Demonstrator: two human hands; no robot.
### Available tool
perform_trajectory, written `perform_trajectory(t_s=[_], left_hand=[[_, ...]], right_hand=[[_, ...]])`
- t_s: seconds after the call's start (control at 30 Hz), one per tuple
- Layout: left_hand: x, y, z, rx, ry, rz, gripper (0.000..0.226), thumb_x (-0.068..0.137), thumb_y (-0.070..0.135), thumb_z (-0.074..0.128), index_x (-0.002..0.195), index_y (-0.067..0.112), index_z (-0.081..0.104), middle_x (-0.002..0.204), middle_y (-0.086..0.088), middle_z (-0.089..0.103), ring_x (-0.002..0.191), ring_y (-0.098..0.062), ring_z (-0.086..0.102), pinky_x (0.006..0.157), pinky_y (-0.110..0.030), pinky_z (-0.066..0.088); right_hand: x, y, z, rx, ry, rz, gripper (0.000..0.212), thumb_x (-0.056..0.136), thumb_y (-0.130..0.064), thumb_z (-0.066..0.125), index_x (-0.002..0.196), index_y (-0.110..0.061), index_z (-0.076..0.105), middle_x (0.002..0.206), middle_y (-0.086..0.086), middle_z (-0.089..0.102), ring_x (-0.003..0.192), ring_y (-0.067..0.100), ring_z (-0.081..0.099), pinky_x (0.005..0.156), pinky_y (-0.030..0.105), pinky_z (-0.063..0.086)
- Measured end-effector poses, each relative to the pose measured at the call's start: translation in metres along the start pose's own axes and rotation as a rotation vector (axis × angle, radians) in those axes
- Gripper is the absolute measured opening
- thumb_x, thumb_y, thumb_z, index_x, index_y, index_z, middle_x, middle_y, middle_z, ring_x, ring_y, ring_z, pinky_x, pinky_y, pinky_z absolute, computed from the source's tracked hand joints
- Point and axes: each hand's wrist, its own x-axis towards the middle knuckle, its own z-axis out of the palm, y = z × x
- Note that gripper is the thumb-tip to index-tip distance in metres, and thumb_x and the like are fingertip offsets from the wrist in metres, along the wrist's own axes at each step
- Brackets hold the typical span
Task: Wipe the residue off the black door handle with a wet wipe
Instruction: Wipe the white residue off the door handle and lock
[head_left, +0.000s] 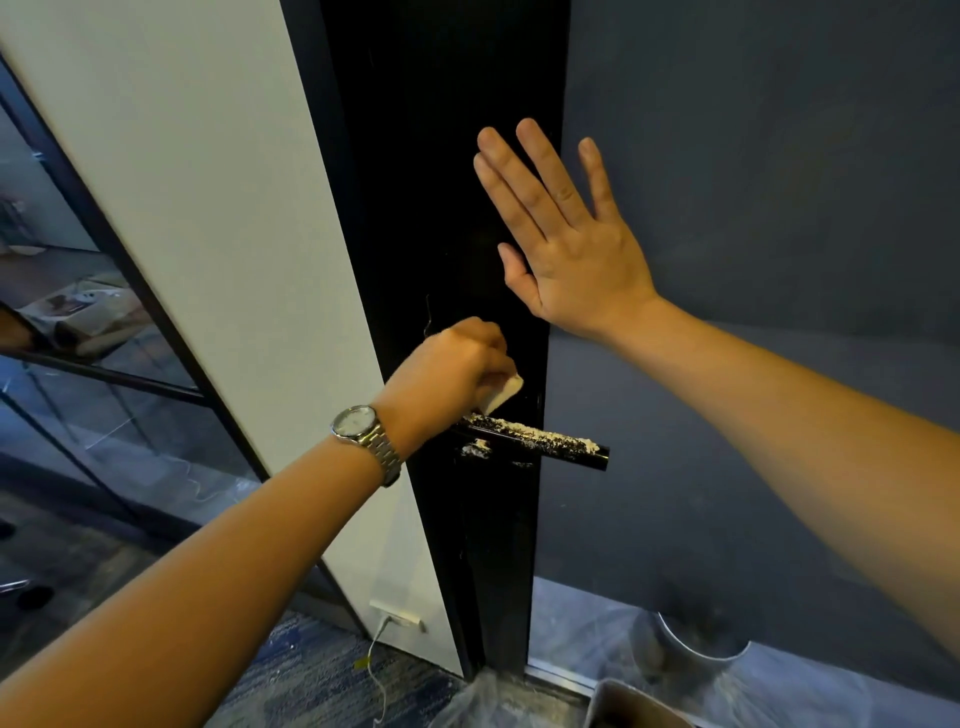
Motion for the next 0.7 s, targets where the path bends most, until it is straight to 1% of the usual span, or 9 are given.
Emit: perform_trajectory(t_s=[0.07,0.17,0.23,0.37,0.43,0.5,0.57,0.63,0.7], left_hand=[[-0.003,-0.007,-0.002,0.011,-0.045,0.040,0.020,0.083,0.012,0.062,0.101,0.012,0.070,0.100,-0.008,0.063,0.095,-0.021,0.058,0.079,-0.029,0.050],[-0.012,-0.023,-0.005,-0.116,0.101,-0.047,0.021,0.081,0.021,0.062,0.097,0.009,0.072,0.093,-0.011,0.068,0.084,-0.022,0.064,0.078,-0.030,0.053],[-0.012,-0.021,-0.004,-0.123,0.127,-0.099,0.019,0.080,0.017,0.062,0.093,0.008,0.073,0.091,-0.012,0.069,0.082,-0.024,0.064,0.075,-0.036,0.056],[0.004,-0.002,-0.004,0.051,-0.091,0.121,0.018,0.076,0.004,0.065,0.089,0.012,0.074,0.091,-0.007,0.068,0.088,-0.024,0.060,0.071,-0.038,0.054],[0.007,-0.008,-0.006,0.029,-0.109,0.165,0.018,0.075,0.004,0.066,0.089,0.011,0.074,0.093,-0.007,0.070,0.090,-0.020,0.061,0.078,-0.031,0.052],[0.000,-0.018,-0.007,-0.105,0.018,0.058,0.012,0.075,0.009,0.069,0.087,0.009,0.074,0.089,-0.007,0.071,0.085,-0.014,0.062,0.080,-0.016,0.046],[-0.013,-0.018,-0.007,-0.252,0.217,-0.192,0.012,0.077,0.017,0.069,0.085,0.008,0.072,0.085,-0.008,0.070,0.078,-0.014,0.063,0.074,-0.012,0.046],[-0.021,-0.009,0.000,-0.332,0.256,-0.438,0.017,0.083,0.021,0.064,0.089,0.006,0.068,0.082,-0.008,0.067,0.071,-0.015,0.061,0.066,-0.011,0.046],[-0.023,0.001,0.007,-0.351,0.219,-0.572,0.019,0.089,0.021,0.055,0.091,0.003,0.062,0.073,-0.005,0.062,0.058,-0.010,0.054,0.053,-0.008,0.043]], right_hand=[[0.000,0.000,0.000,0.010,0.000,0.001,0.055,0.095,-0.030,0.038,0.146,-0.010,0.033,0.151,0.008,0.038,0.139,0.028,0.035,0.112,0.050,0.020],[0.001,0.000,0.000,0.017,-0.003,0.006,0.054,0.096,-0.030,0.037,0.146,-0.010,0.033,0.150,0.008,0.038,0.139,0.029,0.035,0.112,0.050,0.020],[0.000,-0.001,0.000,0.001,-0.002,0.005,0.055,0.095,-0.030,0.037,0.146,-0.010,0.033,0.150,0.008,0.039,0.138,0.029,0.036,0.112,0.050,0.021],[0.001,-0.001,-0.001,-0.017,0.013,-0.001,0.055,0.094,-0.030,0.038,0.145,-0.009,0.034,0.149,0.008,0.040,0.138,0.028,0.037,0.111,0.051,0.024],[0.001,0.000,-0.001,-0.005,0.021,0.002,0.055,0.094,-0.030,0.039,0.145,-0.010,0.034,0.149,0.008,0.040,0.138,0.028,0.038,0.111,0.051,0.024],[0.000,0.000,0.000,0.007,0.020,0.000,0.054,0.095,-0.030,0.039,0.145,-0.009,0.034,0.149,0.008,0.040,0.138,0.029,0.038,0.111,0.051,0.024],[0.000,0.000,0.000,0.008,0.021,0.001,0.054,0.094,-0.030,0.040,0.145,-0.009,0.035,0.149,0.008,0.040,0.138,0.029,0.037,0.111,0.051,0.023],[0.000,-0.001,0.000,0.005,0.024,0.002,0.054,0.094,-0.030,0.040,0.144,-0.009,0.036,0.149,0.008,0.040,0.138,0.028,0.038,0.111,0.050,0.023],[0.000,0.000,0.000,0.000,0.024,0.003,0.054,0.094,-0.030,0.040,0.145,-0.010,0.036,0.149,0.008,0.040,0.138,0.028,0.038,0.112,0.050,0.022]])
